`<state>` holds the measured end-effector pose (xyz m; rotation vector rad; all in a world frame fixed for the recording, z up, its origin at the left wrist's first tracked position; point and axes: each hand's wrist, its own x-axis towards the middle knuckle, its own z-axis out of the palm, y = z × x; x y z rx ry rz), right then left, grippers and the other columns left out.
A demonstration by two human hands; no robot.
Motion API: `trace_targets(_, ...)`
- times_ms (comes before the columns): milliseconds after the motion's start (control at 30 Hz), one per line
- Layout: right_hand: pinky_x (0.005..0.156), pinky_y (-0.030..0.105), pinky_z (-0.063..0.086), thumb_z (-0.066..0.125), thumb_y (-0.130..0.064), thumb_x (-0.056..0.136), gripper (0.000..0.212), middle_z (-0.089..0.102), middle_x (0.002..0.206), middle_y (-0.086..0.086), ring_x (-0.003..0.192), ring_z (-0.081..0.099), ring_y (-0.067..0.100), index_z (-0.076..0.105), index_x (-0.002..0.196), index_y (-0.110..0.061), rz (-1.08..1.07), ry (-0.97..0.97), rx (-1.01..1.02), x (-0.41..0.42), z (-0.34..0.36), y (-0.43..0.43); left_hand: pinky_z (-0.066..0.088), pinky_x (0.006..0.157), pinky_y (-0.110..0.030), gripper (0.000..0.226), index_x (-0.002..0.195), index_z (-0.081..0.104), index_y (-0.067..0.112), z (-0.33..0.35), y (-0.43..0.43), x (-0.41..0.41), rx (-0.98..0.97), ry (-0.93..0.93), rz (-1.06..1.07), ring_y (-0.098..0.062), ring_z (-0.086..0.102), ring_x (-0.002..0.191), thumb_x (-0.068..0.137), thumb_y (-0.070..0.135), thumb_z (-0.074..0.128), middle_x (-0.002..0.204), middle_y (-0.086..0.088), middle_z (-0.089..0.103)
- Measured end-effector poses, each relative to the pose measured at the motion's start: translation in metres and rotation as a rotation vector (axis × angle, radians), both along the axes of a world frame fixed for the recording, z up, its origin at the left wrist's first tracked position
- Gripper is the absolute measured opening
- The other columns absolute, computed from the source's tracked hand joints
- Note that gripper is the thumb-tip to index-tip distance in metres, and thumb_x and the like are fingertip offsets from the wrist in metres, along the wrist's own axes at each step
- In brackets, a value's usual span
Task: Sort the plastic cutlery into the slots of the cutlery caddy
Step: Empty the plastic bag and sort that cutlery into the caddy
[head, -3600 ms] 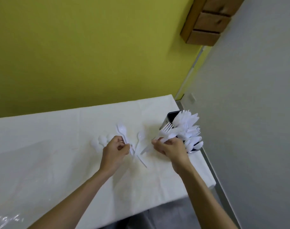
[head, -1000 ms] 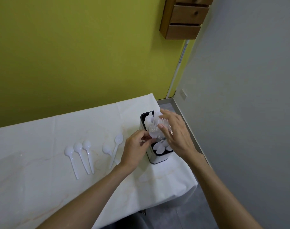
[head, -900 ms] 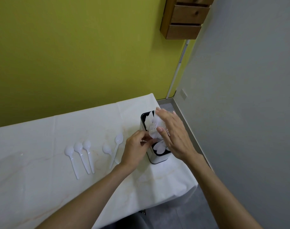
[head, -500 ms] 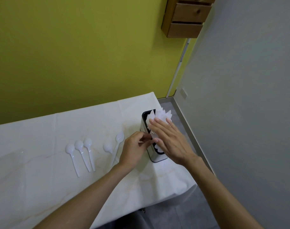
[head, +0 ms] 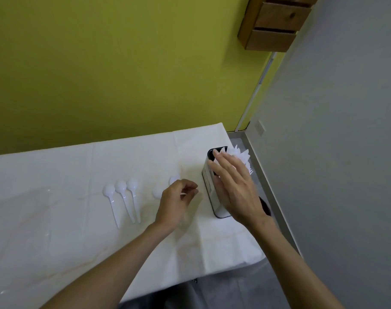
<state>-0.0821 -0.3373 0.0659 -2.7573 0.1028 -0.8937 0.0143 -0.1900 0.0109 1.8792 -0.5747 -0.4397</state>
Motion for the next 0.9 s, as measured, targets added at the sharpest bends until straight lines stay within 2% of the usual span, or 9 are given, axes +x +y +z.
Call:
trace_targets(67,0.097,0.032,0.048,0.055,0.002,0.090,0.029,0.064,0.126,0.011,0.114,0.057,0.028,0.067,0.117,-0.001,0.031,-0.020,0.058,0.013,-0.006,0.025,0.050,0.075,-0.013,0.004,0.092,0.070,0.015,-0.007,0.017,0.008,0.034,-0.008,0.046,0.000,0.065,0.082,0.089,0.015,0.067,0.089,0.009,0.070)
trace_targets(133,0.071,0.034,0.053,0.058,0.002,0.085,0.026,0.070,0.104,0.006,0.093,0.061,0.027,0.069,0.107,-0.006,0.014,0.121,0.126,0.024,-0.026,0.051,0.049,0.074,-0.015,0.004,0.090,0.068,0.019,-0.017,0.039,0.016,0.104,-0.006,0.096,-0.001,0.064,0.082,0.090,0.018,0.065,0.089,0.009,0.069)
trace_targets(167,0.065,0.037,0.052,0.058,-0.001,0.085,0.023,0.070,0.097,0.006,0.089,0.061,0.029,0.068,0.104,-0.007,-0.026,0.250,0.204,0.028,-0.038,0.059,0.048,0.074,-0.016,0.005,0.089,0.068,0.019,-0.021,0.048,0.019,0.137,0.009,0.137,-0.003,0.064,0.083,0.090,0.017,0.063,0.089,0.008,0.069)
trace_targets(300,0.073,0.036,0.049,0.057,-0.018,0.094,0.016,0.067,0.099,0.011,0.091,0.061,0.029,0.064,0.099,-0.005,-0.270,0.669,0.526,0.054,-0.084,0.077,0.044,0.076,-0.024,0.008,0.095,0.067,0.009,-0.042,0.106,0.039,0.306,0.048,0.428,-0.019,0.065,0.088,0.090,0.013,0.062,0.092,-0.004,0.071)
trace_targets(500,0.070,0.035,0.049,0.060,-0.051,0.088,0.045,0.064,0.090,0.010,0.083,0.062,0.027,0.058,0.094,-0.006,-0.517,0.748,0.696,0.092,-0.113,0.097,0.045,0.092,-0.043,0.044,0.116,0.055,0.000,-0.072,0.153,0.078,0.581,0.249,0.633,-0.037,0.055,0.108,0.084,0.026,0.070,0.117,-0.020,0.057)
trace_targets(633,0.069,0.030,0.045,0.065,-0.030,0.088,0.027,0.064,0.093,0.011,0.084,0.061,0.027,0.058,0.094,-0.005,-0.581,0.762,0.819,0.110,-0.115,0.101,0.047,0.089,-0.041,0.039,0.112,0.055,0.001,-0.074,0.146,0.095,0.544,0.256,0.573,-0.036,0.058,0.104,0.086,0.026,0.068,0.116,-0.019,0.056)
trace_targets(733,0.070,0.033,0.049,0.060,-0.015,0.086,0.013,0.061,0.086,0.008,0.078,0.058,0.024,0.059,0.093,-0.005,-0.618,0.744,0.853,0.107,-0.107,0.101,0.049,0.089,-0.039,0.030,0.106,0.058,0.003,-0.072,0.133,0.104,0.523,0.224,0.497,-0.034,0.060,0.101,0.087,0.024,0.067,0.112,-0.017,0.059)
trace_targets(833,0.058,0.030,0.044,0.058,-0.008,0.086,0.004,0.058,0.078,0.005,0.071,0.054,0.023,0.054,0.085,-0.007,-0.571,0.680,0.738,0.092,-0.101,0.106,0.047,0.089,-0.039,0.036,0.104,0.059,0.003,-0.068,0.119,0.101,0.503,0.190,0.411,-0.031,0.057,0.102,0.086,0.033,0.066,0.109,-0.015,0.057)
trace_targets(900,0.053,0.030,0.039,0.062,-0.010,0.086,0.012,0.057,0.077,0.006,0.068,0.052,0.023,0.050,0.082,-0.008,-0.521,0.681,0.630,0.083,-0.101,0.111,0.046,0.090,-0.038,0.051,0.104,0.055,0.003,-0.065,0.112,0.094,0.533,0.139,0.358,-0.028,0.054,0.100,0.078,0.043,0.073,0.107,-0.011,0.054)
